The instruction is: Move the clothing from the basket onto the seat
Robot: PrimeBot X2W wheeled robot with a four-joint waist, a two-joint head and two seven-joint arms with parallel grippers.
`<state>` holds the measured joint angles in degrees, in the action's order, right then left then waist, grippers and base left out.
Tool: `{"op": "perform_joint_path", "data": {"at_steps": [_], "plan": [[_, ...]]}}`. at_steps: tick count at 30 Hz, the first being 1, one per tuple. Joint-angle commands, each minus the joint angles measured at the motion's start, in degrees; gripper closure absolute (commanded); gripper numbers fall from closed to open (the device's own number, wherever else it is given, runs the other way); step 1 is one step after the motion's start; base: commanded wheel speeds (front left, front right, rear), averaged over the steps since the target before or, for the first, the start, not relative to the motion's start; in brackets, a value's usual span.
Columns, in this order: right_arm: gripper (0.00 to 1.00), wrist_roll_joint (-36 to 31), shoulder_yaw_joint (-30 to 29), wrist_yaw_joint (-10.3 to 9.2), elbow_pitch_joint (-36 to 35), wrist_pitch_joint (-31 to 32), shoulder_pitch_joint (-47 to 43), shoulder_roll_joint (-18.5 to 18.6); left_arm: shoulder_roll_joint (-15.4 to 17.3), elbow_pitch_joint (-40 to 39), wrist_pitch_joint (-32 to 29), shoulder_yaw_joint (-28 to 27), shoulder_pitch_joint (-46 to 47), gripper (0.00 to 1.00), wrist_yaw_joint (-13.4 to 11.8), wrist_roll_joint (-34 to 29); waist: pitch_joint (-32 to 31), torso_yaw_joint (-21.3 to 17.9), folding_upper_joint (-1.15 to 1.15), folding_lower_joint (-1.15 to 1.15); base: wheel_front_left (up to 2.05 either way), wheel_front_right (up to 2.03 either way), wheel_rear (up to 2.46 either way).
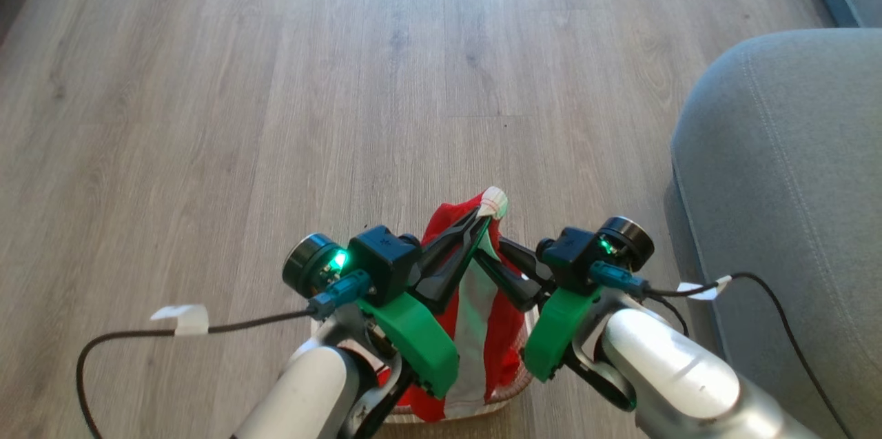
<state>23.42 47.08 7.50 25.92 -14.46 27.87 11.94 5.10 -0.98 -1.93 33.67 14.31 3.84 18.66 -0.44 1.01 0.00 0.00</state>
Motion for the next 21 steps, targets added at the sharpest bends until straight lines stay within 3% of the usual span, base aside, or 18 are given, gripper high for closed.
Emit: {"op": "perform_joint_path", "data": {"at_steps": [1, 3, 5, 14, 21], "plan": [[1.0, 0.6, 0.1, -0.01, -1.4, -0.5, 0.4, -0.4, -0.1, -2.0, 0.3, -2.1, 3.0, 0.88, -0.3, 0.2, -0.1, -0.2, 0.0, 0.0, 0.0, 0.0, 0.0], [1.0, 1.1, 0.1, -0.01, -1.5, -0.5, 0.3, -0.1, 0.1, -1.3, 0.5, -2.3, 2.7, 0.55, -0.6, 0.2, -0.2, -0.4, 0.0, 0.0, 0.0, 0.0, 0.0], [1.0, 1.4, -0.3, -0.01, -1.5, -0.5, 0.1, 0.3, 0.3, -0.5, 0.6, -2.5, 2.4, 0.02, -0.9, 0.4, -0.4, -0.7, 0.0, 0.0, 0.0, 0.0, 0.0], [1.0, 1.6, -4.1, -0.01, -2.3, -0.5, -0.9, 3.2, 0.6, 4.3, 4.7, -2.8, 1.4, 0.0, -1.8, -0.1, -0.4, -2.8, 0.0, 0.0, 0.0, 0.0, 0.0], [1.0, 0.1, -10.0, -0.01, -4.4, -0.5, -1.7, 6.7, -0.4, 9.8, 10.3, -0.5, 1.3, 0.0, -1.1, -0.5, 0.7, -8.4, 0.0, 0.0, 0.0, 0.0, 0.0]]}}
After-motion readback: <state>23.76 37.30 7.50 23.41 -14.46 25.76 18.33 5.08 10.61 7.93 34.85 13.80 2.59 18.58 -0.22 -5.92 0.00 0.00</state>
